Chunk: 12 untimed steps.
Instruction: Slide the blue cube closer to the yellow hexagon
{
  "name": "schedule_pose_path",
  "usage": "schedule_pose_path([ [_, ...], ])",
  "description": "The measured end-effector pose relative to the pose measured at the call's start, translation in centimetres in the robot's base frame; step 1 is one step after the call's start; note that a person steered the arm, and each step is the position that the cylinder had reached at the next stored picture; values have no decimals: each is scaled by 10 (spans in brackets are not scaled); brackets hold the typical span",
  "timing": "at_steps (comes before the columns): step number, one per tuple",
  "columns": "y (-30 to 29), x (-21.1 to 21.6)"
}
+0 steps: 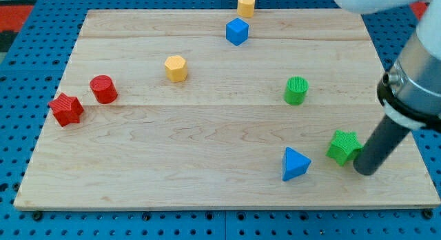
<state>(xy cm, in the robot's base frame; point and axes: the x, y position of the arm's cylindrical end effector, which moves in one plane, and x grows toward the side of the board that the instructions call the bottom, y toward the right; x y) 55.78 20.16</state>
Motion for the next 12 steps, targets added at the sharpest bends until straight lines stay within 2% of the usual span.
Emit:
schedule_pose_path([
  [2,-41,-55],
  [3,11,-63],
  [4,81,-130],
  [5,93,-216],
  [6,59,-311],
  [7,2,-360],
  [8,-86,-360],
  [9,-159,-325],
  [10,-183,-272],
  [12,-196,-199],
])
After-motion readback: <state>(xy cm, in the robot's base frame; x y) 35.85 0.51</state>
